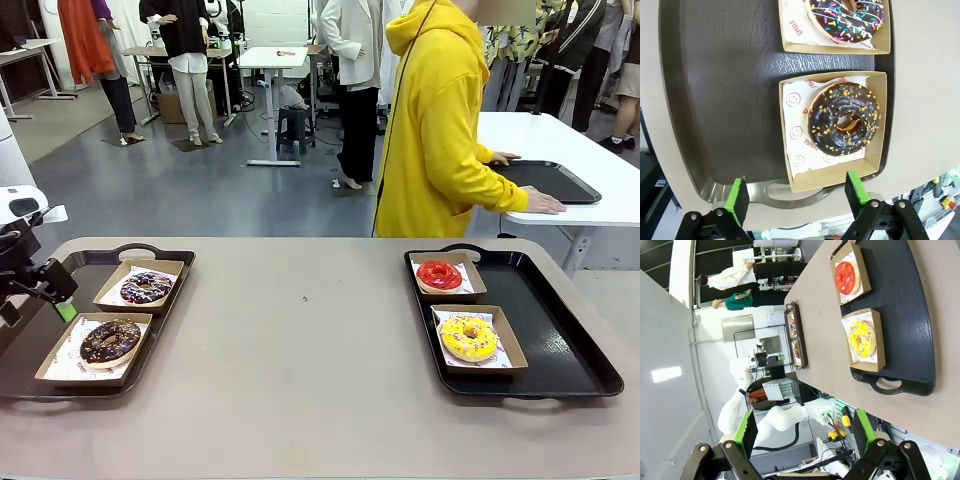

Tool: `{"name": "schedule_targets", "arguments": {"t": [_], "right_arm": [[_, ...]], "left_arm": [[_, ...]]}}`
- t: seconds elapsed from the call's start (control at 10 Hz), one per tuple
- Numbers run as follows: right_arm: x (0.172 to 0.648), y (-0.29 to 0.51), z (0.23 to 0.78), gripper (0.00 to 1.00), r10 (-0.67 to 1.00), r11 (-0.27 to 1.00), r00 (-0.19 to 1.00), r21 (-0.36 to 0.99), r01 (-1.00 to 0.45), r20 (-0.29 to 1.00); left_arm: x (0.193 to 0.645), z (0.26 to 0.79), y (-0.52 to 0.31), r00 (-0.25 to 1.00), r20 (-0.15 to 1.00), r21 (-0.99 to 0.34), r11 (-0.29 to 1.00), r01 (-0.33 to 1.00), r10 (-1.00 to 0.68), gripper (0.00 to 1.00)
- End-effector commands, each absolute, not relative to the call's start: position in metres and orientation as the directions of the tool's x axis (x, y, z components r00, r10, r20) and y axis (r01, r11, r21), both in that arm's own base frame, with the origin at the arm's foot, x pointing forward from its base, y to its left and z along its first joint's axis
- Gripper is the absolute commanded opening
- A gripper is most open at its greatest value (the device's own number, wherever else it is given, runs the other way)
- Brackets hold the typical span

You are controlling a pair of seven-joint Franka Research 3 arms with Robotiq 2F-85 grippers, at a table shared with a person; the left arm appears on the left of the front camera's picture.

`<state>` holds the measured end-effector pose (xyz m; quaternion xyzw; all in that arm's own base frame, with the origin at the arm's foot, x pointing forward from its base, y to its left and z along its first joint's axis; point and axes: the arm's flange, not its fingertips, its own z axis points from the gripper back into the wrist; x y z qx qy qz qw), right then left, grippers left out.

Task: Individually package the donuts and arrange them on the tray.
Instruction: Place the picked Paper togo box on the Handle tray.

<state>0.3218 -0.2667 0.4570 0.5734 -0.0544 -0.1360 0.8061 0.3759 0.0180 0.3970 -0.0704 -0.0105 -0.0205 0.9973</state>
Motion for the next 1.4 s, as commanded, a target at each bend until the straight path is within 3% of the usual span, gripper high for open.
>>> {"name": "schedule_targets", "arguments": {"t": [0.0,0.1,0.2,0.4,0.8,1.1,1.3], "right_arm": [[0.320,-0.266,0.459,1.00,-0.282,0.297,0.956,0.941,0.163,-0.077],[0.320,-0.266,0.459,1.00,-0.282,0.297,0.956,0.941,0.163,-0.077],[0.320,-0.266,0.459,1.00,-0.282,0.297,0.956,0.941,0.163,-0.077],[0.320,-0.266,0.459,1.00,-0.282,0.297,0.956,0.941,0.163,-0.077],[0.320,-0.266,0.459,1.00,-0.282,0.297,0.956,0.941,0.163,-0.077],[0.320,-0.266,0.459,1.00,-0.282,0.297,0.956,0.941,0.163,-0.077],[0.320,-0.266,0.459,1.00,-0.282,0.297,0.956,0.941,0.163,-0.077]], "left_arm": [[0.376,0.397,0.018,0.999,0.024,-0.140,0.989,0.042,-0.039,1.00],[0.393,0.412,0.038,0.991,0.016,-0.432,0.893,0.128,-0.134,1.00],[0.415,0.420,0.066,0.984,0.021,-0.617,0.772,0.153,-0.178,1.00],[0.431,0.424,0.123,0.985,0.108,-0.842,0.515,0.163,-0.135,1.00],[0.410,0.402,0.225,0.988,0.149,-0.968,0.209,0.137,0.041,1.00],[0.381,0.386,0.268,0.984,0.117,-0.979,0.181,0.092,0.133,1.00],[0.371,0.387,0.277,0.966,0.122,-0.956,0.288,0.053,0.227,1.00]]}}
